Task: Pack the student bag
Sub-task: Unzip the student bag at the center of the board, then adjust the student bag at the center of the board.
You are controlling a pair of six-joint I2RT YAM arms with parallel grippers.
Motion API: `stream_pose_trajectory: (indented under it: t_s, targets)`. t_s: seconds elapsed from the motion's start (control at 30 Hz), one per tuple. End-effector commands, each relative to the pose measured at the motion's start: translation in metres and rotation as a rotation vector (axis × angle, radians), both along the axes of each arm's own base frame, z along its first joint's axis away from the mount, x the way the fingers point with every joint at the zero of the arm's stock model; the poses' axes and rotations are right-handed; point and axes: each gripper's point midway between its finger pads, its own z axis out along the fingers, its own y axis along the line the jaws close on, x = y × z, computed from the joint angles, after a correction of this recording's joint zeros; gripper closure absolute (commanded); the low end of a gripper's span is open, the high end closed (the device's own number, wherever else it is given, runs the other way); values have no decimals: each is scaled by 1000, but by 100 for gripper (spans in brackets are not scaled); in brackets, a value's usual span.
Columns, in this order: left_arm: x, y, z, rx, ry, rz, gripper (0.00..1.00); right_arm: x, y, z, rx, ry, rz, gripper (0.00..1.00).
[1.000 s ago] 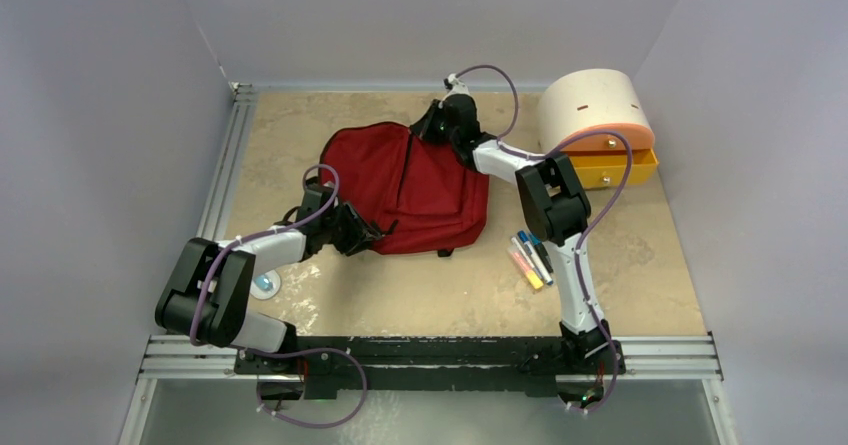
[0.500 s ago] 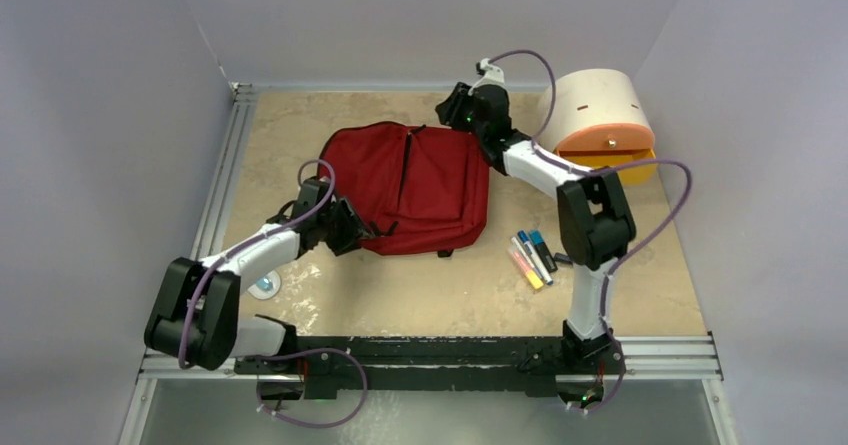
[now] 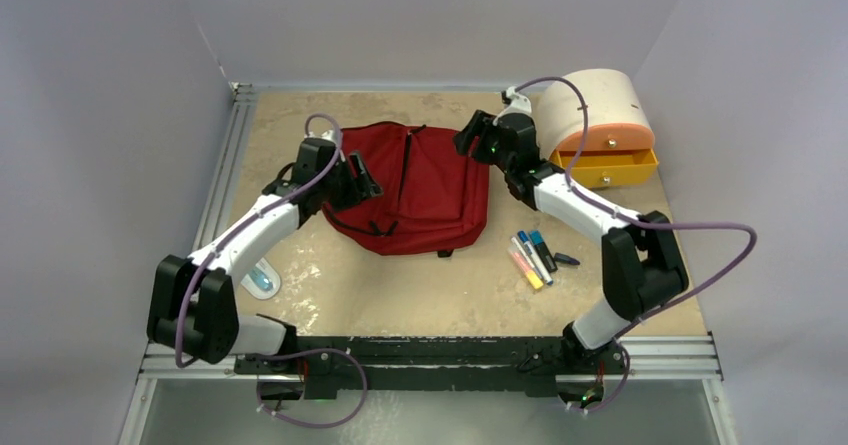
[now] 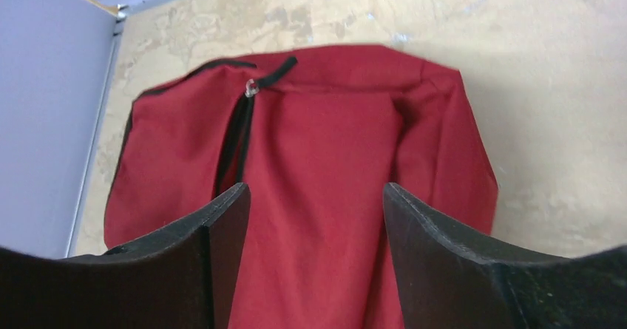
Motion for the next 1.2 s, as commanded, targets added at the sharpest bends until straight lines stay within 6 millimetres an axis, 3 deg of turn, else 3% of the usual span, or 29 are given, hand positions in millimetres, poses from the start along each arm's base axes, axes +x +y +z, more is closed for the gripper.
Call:
stream_pose_trajectory:
  t_s: [0.0,0.27,0.47,0.67,0.9,1.17]
  targets:
    - [28,-23,21,28,-120,-115,39,-30,-8,5,2,26,17,30]
    - [64,-49,16,109,-146,-212,38,-69,-16,-34,-51,140,83,26]
    - [79,-44,-2,191,-110,-192,38,-99,-4,-58,-19,218,162,27]
    - [81,-38,-21,238,-52,-184,42,-111,-5,-82,-57,265,151,29]
    - [74,-31,-30,265,-26,-176,61,-106,-41,-97,-200,271,5,41]
    - [56,-33,-34,232,7,-203,91,-112,-32,-116,-184,334,47,72]
